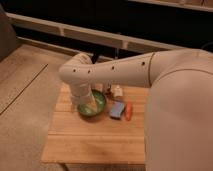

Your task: Knock the eraser over

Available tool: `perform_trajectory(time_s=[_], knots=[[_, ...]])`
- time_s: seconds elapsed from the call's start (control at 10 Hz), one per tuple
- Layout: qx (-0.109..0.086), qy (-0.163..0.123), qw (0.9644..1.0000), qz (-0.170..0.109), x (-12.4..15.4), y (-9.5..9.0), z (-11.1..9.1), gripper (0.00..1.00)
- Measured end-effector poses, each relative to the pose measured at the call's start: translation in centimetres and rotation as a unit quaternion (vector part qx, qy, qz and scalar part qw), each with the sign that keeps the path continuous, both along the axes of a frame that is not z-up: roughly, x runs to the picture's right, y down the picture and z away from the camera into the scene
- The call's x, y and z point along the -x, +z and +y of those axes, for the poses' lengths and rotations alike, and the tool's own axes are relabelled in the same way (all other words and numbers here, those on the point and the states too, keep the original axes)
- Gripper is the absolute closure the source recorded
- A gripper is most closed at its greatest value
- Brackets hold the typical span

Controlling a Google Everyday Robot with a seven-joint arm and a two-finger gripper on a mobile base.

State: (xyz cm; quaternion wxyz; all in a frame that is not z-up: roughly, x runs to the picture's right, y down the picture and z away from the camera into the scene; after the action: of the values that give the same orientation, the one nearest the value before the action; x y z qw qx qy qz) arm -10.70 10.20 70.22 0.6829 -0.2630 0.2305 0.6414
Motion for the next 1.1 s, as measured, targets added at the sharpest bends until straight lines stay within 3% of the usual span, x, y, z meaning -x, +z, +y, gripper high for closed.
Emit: perform_trajectory(time_s=[0.6,0.9,1.1], knots=[[-0.002,-0.001,1.0,0.0,0.0,0.0,-0.1,0.35],[-0.05,-0.036,0.9972,-0.043,-0.5,0.8,-2.9,0.35],[-0.107,-0.07,0.9872,-0.096,-1.9,2.0,-7.2,0.35]])
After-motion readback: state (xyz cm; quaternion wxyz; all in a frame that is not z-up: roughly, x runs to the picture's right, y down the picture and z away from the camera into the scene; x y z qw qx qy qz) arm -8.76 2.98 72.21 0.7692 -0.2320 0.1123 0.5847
